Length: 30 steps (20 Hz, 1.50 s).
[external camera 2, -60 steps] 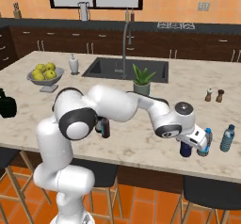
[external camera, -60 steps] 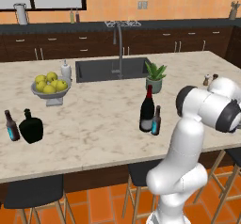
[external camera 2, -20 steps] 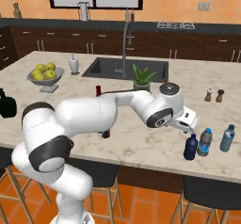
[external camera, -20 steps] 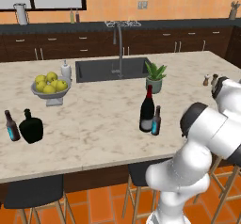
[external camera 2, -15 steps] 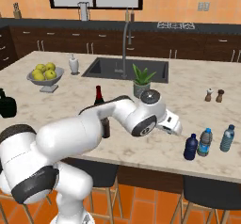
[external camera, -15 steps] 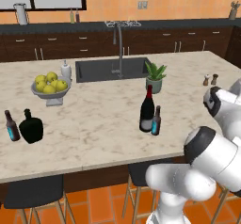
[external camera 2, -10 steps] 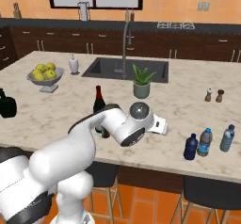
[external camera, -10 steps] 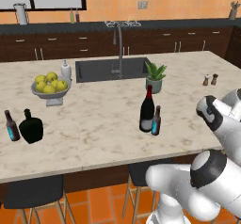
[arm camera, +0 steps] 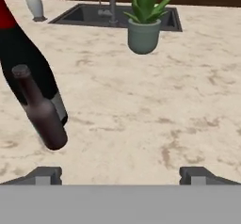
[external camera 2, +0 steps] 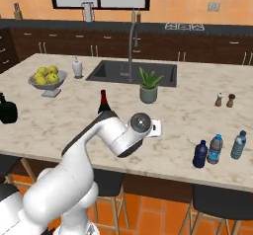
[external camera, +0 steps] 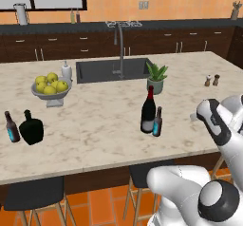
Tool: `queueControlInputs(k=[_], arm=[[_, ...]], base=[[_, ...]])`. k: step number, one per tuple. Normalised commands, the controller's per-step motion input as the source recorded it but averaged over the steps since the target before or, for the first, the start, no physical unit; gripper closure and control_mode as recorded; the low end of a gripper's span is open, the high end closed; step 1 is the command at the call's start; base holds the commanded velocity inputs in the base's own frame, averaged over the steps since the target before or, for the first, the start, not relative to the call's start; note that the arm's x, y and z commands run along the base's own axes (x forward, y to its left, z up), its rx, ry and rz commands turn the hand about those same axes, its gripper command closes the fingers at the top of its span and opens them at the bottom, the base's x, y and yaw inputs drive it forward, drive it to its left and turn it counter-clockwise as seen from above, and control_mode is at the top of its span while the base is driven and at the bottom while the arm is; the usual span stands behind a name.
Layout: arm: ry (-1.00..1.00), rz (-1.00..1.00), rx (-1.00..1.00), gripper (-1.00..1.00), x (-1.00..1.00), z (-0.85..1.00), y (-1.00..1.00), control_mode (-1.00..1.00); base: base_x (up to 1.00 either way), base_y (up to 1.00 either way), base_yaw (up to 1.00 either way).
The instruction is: Move the plastic bottles in the middle to the plastics group, and the glass bottles in the middle to the glass group.
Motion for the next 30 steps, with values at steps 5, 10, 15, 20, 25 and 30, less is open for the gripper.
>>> queueControlInputs(k=[5,10,15,20,25,30], arm=[[-0.23,0.17,0.00,-1.00,-0.05,-0.06,0.12,-1.00],[-0.16,0.30,0.06,-1.00,0.00,-0.37,0.26,-1.00],[-0.17,0.24,0.01,-1.00,0.02,-0.19,0.32,-1.00],[-0.01,0.16,0.00,-1.00,0.09,-0.02,0.35,-1.00],[0.00,0.09,0.00,-1.00,0.00,-0.11,0.36,-1.00],[0.00,0.05,0.03,-1.00,0.48,-0.38,0.26,-1.00]], base=[[0.00,0.00,0.00],[0.00,0.00,0.00],[0.00,0.00,0.00],[0.00,0.00,0.00],[0.00,0.00,0.00],[0.00,0.00,0.00]])
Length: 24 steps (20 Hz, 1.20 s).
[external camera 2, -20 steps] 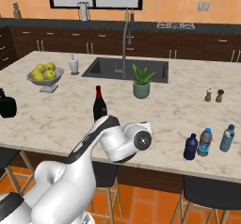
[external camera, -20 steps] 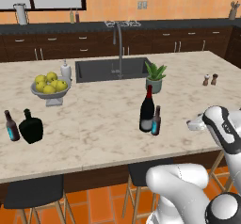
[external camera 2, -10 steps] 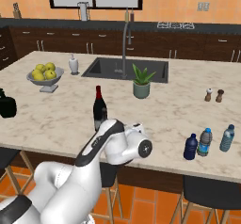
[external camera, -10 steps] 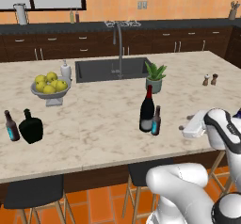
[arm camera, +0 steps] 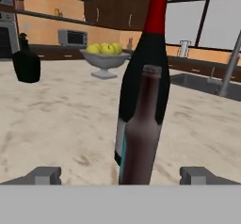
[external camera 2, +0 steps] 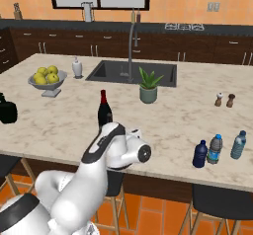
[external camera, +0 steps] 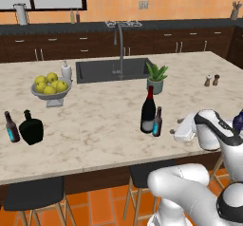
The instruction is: Move the plastic bottles in the middle to the plastics group, and the glass bottles in the middle to the glass group.
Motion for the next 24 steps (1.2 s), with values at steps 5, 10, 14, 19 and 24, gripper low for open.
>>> queueControlInputs(k=[5,10,14,19,24], arm=[[0.00,0.03,0.06,-1.00,0.61,-0.36,0.09,-1.00],[0.05,0.02,0.05,-1.00,0.13,-0.11,0.00,-1.00],[0.06,0.00,0.02,-1.00,0.26,0.00,0.00,-1.00],[0.05,0.00,0.03,-1.00,0.16,-0.03,0.00,-1.00],[0.00,0.00,0.02,-1.00,0.06,-0.09,0.00,-1.00]], base=[[0.00,0.00,0.00],[0.00,0.00,0.00],[0.00,0.00,0.00],[0.00,0.00,0.00],[0.00,0.00,0.00]])
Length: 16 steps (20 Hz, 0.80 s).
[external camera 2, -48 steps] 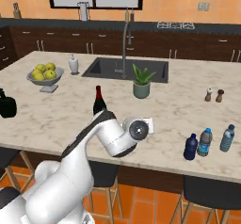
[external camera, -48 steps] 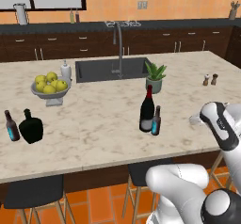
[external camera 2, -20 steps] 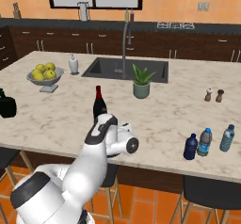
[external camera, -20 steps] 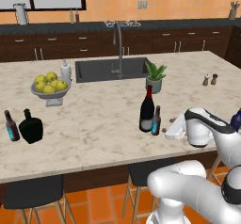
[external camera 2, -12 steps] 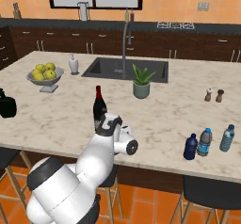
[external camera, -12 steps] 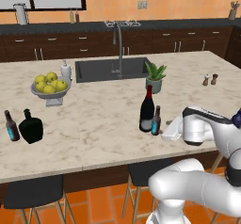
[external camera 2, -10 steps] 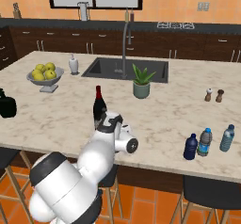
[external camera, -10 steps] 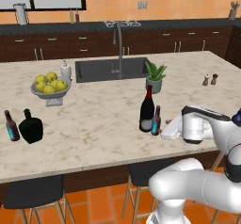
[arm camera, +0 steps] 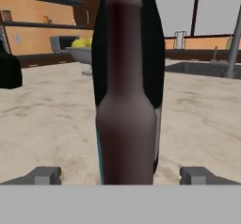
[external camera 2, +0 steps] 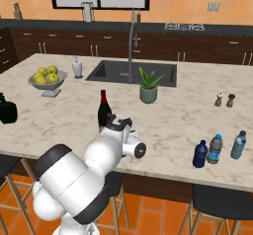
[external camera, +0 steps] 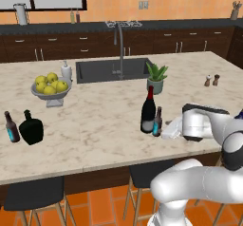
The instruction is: Move the plastic bottles in the middle to the plastics group, and the glass bottles in the middle to the glass group.
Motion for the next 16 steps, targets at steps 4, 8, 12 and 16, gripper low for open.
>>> queueControlInputs(k=[4,8,12,16], arm=[[0.01,0.00,0.01,-1.00,0.20,-0.03,0.00,-1.00],[0.02,0.00,0.00,-1.00,0.15,-0.13,0.00,-1.00],[0.02,0.00,0.00,-1.00,0.14,-0.10,0.00,-1.00],[0.01,0.00,0.00,-1.00,0.05,-0.05,0.00,-1.00]], base=[[0.00,0.00,0.00],[0.00,0.00,0.00],[0.00,0.00,0.00],[0.00,0.00,0.00]])
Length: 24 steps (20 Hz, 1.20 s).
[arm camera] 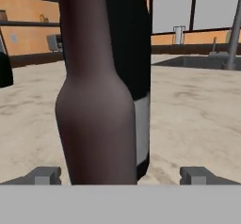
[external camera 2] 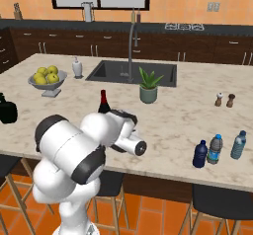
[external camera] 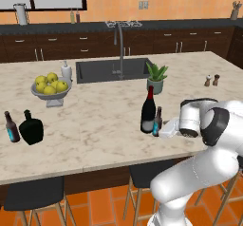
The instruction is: Move the plastic bottles in the middle to the plastics group, and the glass bottles in the middle to the glass group.
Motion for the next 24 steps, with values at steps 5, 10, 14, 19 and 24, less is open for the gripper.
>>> queueControlInputs(k=[5,10,14,19,24], arm=[[0.01,0.00,0.00,-1.00,0.16,0.00,0.05,-1.00],[0.02,0.00,0.00,-1.00,0.11,0.00,0.04,-1.00],[0.00,0.00,0.00,1.00,0.00,0.00,0.00,-1.00],[0.00,0.00,0.00,1.00,0.00,0.00,0.03,-1.00],[-0.07,0.00,0.00,1.00,-0.46,0.04,-0.01,-1.00]], base=[[0.00,0.00,0.00],[0.00,0.00,0.00],[0.00,0.00,0.00],[0.00,0.00,0.00],[0.00,0.00,0.00]])
